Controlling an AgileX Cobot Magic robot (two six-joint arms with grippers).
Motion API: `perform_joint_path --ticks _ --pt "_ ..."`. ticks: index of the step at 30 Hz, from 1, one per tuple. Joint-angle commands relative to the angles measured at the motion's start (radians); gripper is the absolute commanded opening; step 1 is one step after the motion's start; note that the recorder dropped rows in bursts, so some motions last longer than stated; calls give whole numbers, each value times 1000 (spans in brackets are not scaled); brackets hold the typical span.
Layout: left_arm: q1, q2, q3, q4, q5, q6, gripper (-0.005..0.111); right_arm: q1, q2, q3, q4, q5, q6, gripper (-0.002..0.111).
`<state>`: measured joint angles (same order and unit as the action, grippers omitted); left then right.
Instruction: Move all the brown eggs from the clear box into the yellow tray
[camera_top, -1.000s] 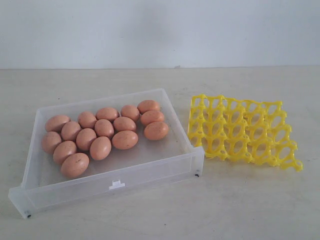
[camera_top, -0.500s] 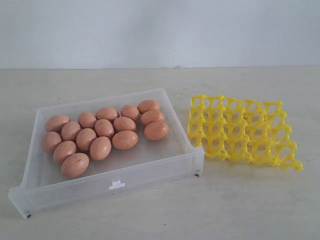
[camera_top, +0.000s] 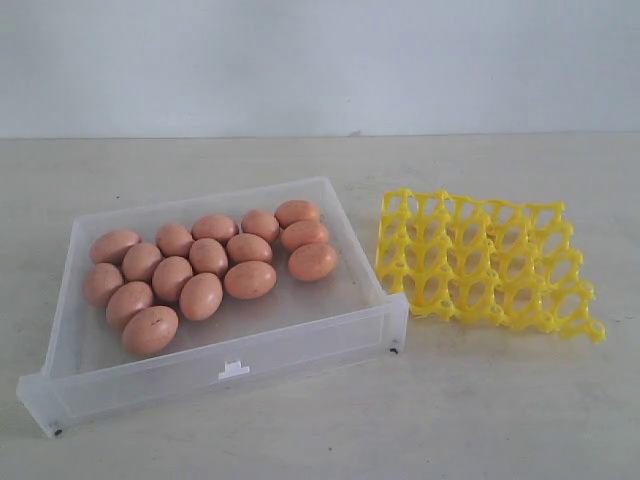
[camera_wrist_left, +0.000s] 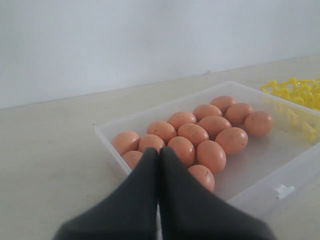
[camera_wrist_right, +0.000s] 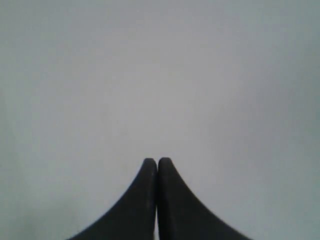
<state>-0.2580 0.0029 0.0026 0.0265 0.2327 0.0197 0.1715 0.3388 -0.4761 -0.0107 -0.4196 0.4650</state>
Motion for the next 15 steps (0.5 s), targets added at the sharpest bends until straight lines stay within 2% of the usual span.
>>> perform_joint_path --ticks 1,3,5,8,10,11,12,13,14,15 --pt "-1 -3 -3 0 -5 1 -4 1 444 -310 -992 204 499 0" --pt "-1 -3 -3 0 -5 1 -4 1 655 -417 -1423 154 767 0" --pt "-1 -3 -3 0 -5 1 -4 1 832 -513 -1734 49 1008 0" --pt "-1 -3 -3 0 -5 1 -4 3 1126 -600 -1734 -22 1047 0" --pt "-1 -3 -3 0 -5 1 -4 42 1242 -626 -1734 215 1029 0" --pt "-1 -3 -3 0 -5 1 -4 88 1302 -629 -1734 602 859 0" --pt "-1 -3 -3 0 -5 1 -4 109 1324 -631 -1734 787 768 0" --pt "-1 -3 -3 0 -5 1 -4 147 1374 -645 -1734 1184 538 0" --pt "-1 -3 -3 0 -5 1 -4 147 1392 -655 -1734 1294 466 0" --pt "-1 -3 -3 0 -5 1 -4 138 1399 -697 -1518 1308 283 0"
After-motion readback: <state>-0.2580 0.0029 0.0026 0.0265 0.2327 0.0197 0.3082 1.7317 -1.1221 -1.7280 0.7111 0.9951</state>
